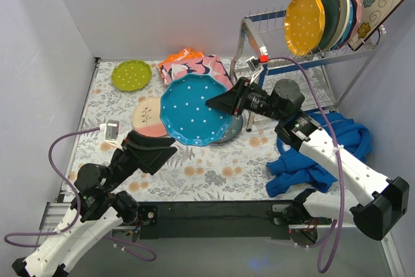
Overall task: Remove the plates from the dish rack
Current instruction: Place the plate at the corner of the board.
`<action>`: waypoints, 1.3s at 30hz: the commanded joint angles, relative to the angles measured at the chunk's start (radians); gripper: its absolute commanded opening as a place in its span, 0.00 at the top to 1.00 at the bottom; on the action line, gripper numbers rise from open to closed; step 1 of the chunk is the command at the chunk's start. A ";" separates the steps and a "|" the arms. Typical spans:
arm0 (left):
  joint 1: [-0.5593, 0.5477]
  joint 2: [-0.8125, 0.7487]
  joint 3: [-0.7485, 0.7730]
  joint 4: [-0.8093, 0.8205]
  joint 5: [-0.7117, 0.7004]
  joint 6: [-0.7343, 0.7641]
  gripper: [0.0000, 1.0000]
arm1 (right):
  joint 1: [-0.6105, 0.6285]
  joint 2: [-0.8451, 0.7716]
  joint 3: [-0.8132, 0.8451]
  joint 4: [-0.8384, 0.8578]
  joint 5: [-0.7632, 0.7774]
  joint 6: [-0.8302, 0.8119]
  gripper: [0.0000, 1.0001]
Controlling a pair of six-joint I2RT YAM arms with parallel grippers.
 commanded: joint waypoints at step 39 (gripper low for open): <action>-0.002 -0.055 -0.056 0.013 0.073 -0.219 1.00 | 0.092 -0.032 -0.253 0.330 -0.005 -0.034 0.66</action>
